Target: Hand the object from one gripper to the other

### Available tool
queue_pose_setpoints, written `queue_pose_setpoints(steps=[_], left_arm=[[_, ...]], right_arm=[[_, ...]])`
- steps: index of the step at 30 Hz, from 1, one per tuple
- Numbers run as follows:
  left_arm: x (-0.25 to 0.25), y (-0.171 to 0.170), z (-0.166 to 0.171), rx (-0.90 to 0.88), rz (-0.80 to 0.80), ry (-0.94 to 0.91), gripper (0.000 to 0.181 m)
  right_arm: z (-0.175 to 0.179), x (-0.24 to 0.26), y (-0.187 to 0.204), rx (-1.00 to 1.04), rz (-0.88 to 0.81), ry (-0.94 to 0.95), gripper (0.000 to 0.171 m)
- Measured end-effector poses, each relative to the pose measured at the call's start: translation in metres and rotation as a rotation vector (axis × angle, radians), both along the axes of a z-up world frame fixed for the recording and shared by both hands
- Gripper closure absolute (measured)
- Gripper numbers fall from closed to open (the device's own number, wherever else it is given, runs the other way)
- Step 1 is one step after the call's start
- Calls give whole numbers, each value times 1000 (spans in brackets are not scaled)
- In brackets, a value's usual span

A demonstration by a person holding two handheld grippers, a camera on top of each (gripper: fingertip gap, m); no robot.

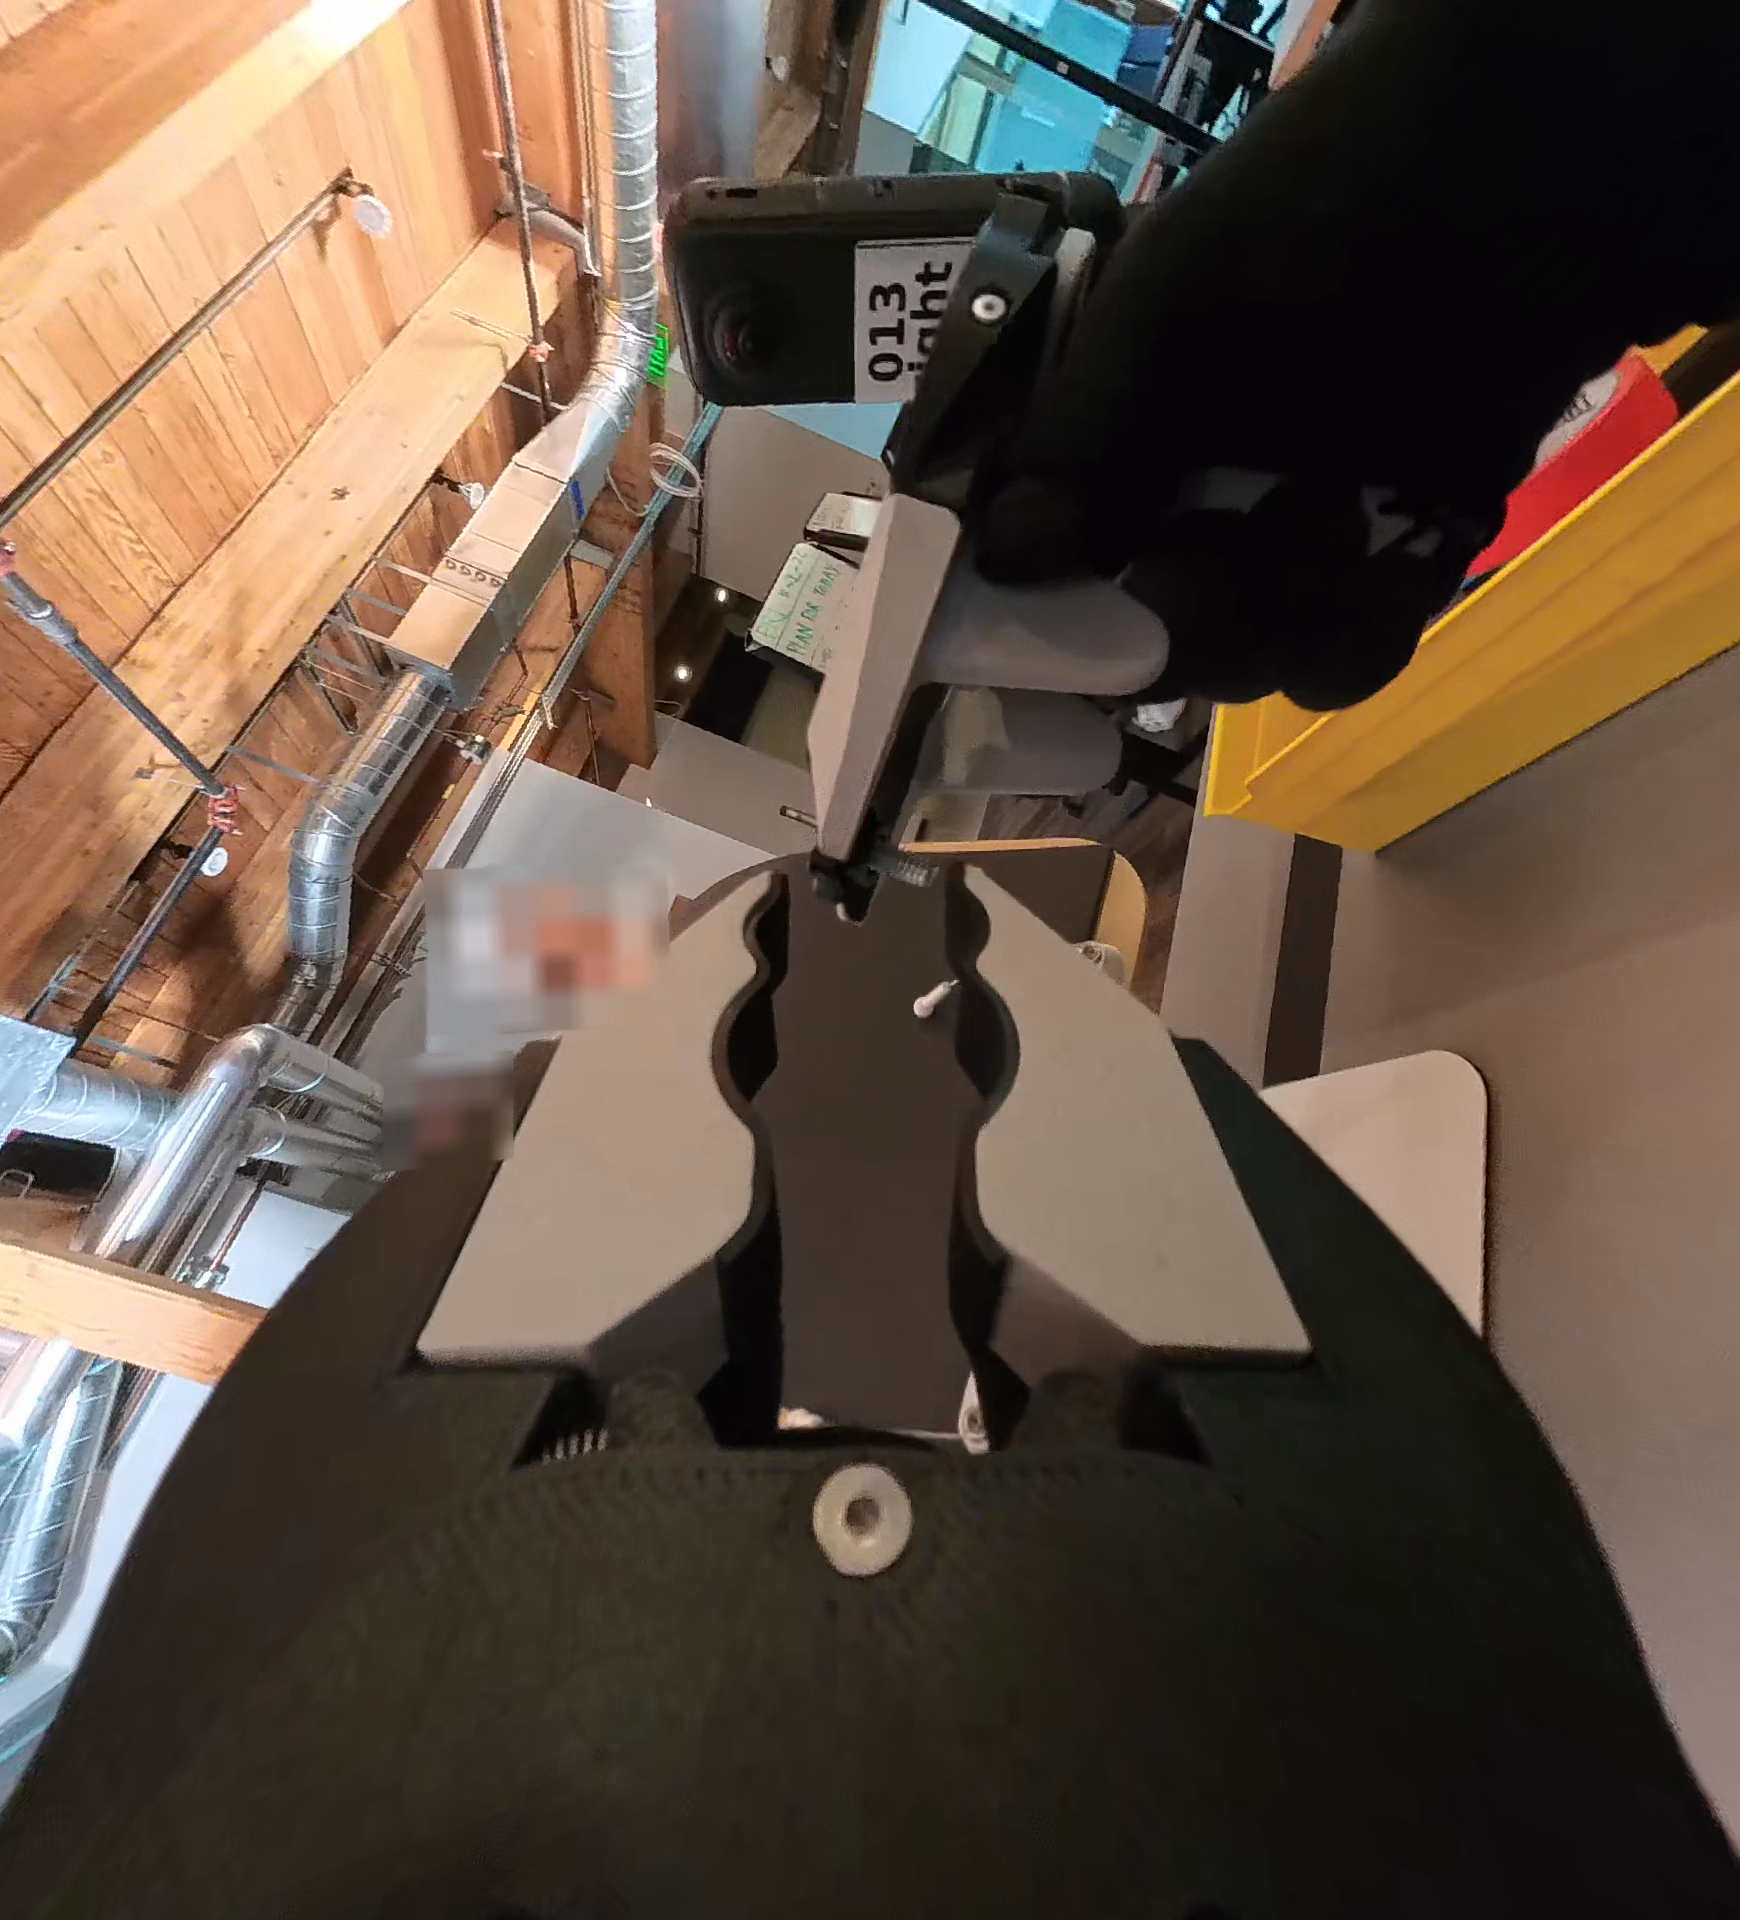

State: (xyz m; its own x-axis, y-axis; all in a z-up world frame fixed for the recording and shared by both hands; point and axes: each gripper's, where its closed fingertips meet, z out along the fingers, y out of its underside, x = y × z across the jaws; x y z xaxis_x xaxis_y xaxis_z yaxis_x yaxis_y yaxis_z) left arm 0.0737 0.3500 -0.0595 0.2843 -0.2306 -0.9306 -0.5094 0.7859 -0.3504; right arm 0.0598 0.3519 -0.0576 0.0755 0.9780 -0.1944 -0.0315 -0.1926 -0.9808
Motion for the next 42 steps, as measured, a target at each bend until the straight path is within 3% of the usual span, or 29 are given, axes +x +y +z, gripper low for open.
queue_pose_setpoints(steps=[13, 42], left_arm=[[6, 0, -11, 28, 39, 96, 155], [7, -1, -14, 8, 36, 100, 159]], right_arm=[[-6, 1, -6, -2, 25, -42, 149], [-11, -3, -5, 44, 5, -84, 149]])
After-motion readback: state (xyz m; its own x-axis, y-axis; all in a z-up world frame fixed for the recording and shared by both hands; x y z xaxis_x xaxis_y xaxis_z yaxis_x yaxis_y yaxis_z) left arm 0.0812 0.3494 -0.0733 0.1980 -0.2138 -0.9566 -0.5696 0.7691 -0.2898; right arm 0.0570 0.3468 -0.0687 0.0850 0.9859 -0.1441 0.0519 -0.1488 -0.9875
